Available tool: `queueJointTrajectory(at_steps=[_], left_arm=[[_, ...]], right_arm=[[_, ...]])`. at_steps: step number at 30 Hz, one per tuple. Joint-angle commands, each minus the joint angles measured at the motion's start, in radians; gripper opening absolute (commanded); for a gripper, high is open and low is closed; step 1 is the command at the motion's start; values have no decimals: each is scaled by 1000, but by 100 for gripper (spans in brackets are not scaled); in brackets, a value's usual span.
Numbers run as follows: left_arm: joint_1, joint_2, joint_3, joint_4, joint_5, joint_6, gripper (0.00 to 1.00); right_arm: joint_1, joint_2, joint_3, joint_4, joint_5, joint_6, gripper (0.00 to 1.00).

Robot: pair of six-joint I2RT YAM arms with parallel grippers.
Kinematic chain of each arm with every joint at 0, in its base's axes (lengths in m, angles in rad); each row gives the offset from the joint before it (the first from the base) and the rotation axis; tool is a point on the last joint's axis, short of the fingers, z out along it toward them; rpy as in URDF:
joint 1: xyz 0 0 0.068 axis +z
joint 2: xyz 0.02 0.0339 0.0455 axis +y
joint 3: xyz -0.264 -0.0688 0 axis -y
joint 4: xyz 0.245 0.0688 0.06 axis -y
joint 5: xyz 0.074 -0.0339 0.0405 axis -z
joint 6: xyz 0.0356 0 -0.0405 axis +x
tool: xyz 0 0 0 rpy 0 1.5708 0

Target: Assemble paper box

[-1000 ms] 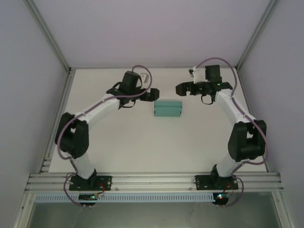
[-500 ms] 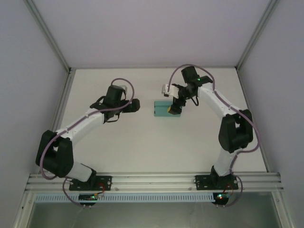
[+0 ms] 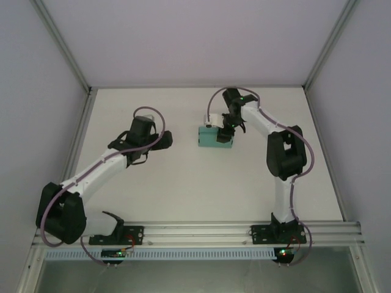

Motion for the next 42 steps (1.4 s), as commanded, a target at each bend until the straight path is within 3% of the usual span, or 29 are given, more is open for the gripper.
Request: queueJointTrajectory(at_steps=[1,3,5,6,8,10,14,16,19,23,25,28,31,35,40,42], left_arm=[[5,-57,-33,4,-42,-16,99],[9,-74,-42,13,-43,-11,99],[11,-79,-43,16,-45,-6,100],[10,-79,-42,15,-44,-8,100],[11,-75,-44,17,-40,-18,99],[14,-67,-49,29,-18,-24,99],[15,-62,-50,24,-1,-20,100],[16,-64,-49,12,-3,-22,100],[16,-78,-60,-3,-12,-45,100],[16,-96,-86,1,6,-85,100],[15,-95,-91,6,36,-109,100],[16,-78,-106,76,139,-178,99],[7,1,-123,254,335,-281,100],[-59,211,-46,418,495,-364,100],[-102,420,97,452,566,-408,100],[-102,471,134,456,575,-423,100]], right_arm=[[20,-71,-73,140,134,108,47],[57,-113,-145,274,247,168,47],[128,-138,-213,449,470,265,54],[174,-140,-236,506,610,324,51],[242,-134,-247,485,774,431,51],[298,-139,-264,355,753,553,58],[380,-157,-326,323,792,655,63],[415,-158,-326,283,777,705,79],[460,-175,-337,243,685,754,91],[458,-261,-369,220,516,775,99],[414,-314,-384,233,433,801,99],[267,-352,-362,254,288,879,98],[110,-293,-280,243,122,920,93],[-25,-124,-108,154,-78,940,88],[-86,26,10,118,-298,893,86],[-84,56,30,119,-271,874,86]])
